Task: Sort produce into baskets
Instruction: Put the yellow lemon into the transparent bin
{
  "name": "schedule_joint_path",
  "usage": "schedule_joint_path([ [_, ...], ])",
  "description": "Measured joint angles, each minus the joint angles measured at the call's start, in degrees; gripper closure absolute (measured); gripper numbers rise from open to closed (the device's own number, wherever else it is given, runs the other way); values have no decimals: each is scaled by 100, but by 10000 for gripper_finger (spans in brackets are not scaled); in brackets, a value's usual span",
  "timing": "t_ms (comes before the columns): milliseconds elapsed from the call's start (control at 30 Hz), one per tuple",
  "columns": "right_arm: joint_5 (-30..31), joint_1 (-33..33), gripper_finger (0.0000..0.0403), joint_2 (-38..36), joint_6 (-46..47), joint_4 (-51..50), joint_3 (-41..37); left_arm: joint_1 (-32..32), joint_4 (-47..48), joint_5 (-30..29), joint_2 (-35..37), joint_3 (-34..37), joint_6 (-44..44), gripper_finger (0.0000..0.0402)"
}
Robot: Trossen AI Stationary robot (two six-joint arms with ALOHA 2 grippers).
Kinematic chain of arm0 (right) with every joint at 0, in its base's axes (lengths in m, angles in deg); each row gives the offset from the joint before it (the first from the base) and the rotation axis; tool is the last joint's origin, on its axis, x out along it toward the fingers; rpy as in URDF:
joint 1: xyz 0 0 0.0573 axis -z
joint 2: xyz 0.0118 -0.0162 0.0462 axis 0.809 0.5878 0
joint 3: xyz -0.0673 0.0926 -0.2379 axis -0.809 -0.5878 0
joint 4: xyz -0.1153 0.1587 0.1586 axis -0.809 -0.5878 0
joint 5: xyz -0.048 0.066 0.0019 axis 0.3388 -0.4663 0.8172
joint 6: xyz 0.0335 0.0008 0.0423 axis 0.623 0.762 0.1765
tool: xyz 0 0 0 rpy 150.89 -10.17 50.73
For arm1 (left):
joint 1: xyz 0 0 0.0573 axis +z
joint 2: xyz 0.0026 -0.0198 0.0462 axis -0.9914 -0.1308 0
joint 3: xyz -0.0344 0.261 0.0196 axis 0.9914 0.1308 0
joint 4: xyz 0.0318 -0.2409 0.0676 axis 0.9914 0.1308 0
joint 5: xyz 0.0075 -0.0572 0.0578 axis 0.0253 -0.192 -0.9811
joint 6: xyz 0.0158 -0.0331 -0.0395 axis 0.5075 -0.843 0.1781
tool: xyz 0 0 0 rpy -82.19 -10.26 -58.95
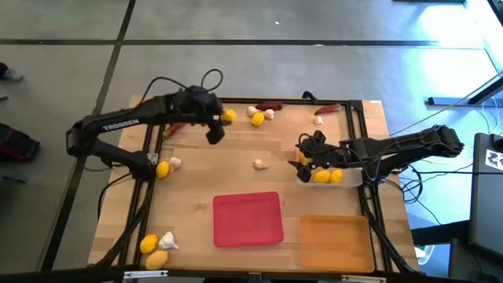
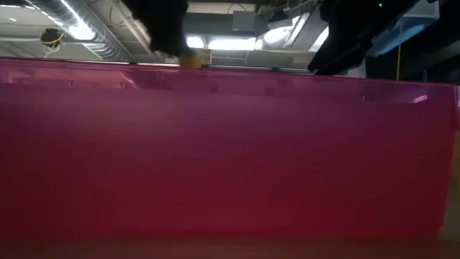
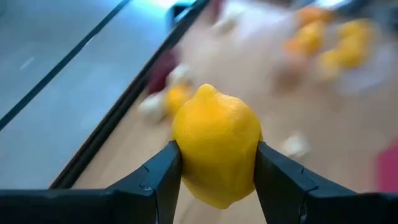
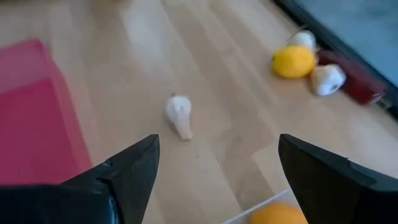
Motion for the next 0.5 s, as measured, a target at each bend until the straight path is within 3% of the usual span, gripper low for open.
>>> schedule_joint_path([
  [300,-645,-4,82,386,-302,625,0,-743,-1427,416,-286,4,234,233],
  [500,-650,-4,82,438,-432,1364,0,-1203,-1775,416,-357,9,476,233],
])
